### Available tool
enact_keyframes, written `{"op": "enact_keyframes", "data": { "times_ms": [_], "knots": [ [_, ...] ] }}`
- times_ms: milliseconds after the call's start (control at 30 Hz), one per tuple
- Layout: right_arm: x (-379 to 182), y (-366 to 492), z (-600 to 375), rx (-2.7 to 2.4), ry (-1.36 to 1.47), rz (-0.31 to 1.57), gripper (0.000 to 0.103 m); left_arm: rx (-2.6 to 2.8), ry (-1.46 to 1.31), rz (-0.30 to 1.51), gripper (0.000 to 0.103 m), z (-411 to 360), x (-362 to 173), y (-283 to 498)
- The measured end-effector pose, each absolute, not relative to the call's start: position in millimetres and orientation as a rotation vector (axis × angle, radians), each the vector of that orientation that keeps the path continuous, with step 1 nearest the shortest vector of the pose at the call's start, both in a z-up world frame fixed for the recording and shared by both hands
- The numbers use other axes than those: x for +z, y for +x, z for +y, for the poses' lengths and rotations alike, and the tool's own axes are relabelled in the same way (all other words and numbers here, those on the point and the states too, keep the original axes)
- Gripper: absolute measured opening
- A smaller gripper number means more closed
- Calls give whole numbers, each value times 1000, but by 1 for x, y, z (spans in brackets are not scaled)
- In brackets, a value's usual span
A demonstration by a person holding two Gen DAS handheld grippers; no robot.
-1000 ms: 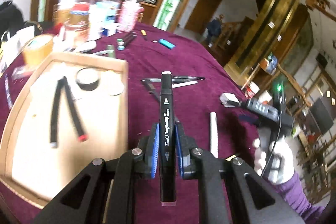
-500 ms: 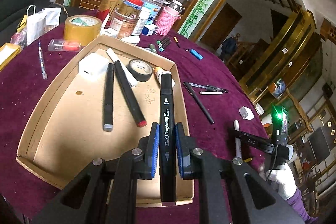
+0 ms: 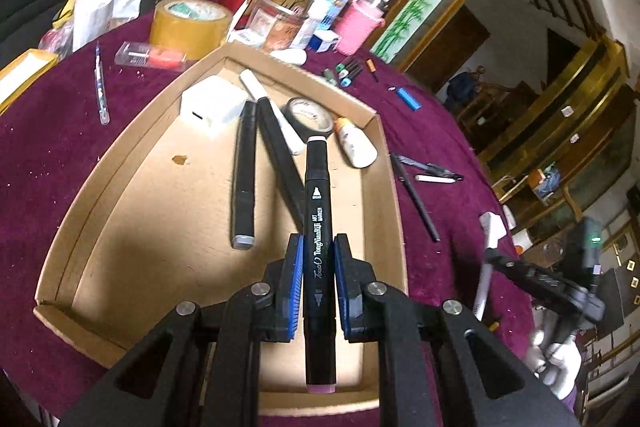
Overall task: Organize rigid objects
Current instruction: 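Carry the black marker and white paint marker toward the tray with both grippers, then release the black marker and white paint marker into the tray with both grippers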
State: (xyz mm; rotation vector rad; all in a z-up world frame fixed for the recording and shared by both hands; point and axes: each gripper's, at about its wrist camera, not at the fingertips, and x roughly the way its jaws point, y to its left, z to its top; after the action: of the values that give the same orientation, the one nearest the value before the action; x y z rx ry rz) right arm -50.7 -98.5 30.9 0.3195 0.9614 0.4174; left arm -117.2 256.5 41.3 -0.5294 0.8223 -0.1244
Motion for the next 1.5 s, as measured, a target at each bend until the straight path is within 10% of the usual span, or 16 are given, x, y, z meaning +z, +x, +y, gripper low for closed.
{"op": "enact_keyframes", "data": {
  "times_ms": [767,967,1500],
  "knots": [
    [48,-6,77,748,277,1136,16,23,-551,969,16,309,16,-66],
    [21,11,102,684,212,1205,16,-37,-516,965,49,303,20,-64],
    [18,19,109,600,224,1169,33,-65,-476,829,63,303,58,-96]
  ]
}}
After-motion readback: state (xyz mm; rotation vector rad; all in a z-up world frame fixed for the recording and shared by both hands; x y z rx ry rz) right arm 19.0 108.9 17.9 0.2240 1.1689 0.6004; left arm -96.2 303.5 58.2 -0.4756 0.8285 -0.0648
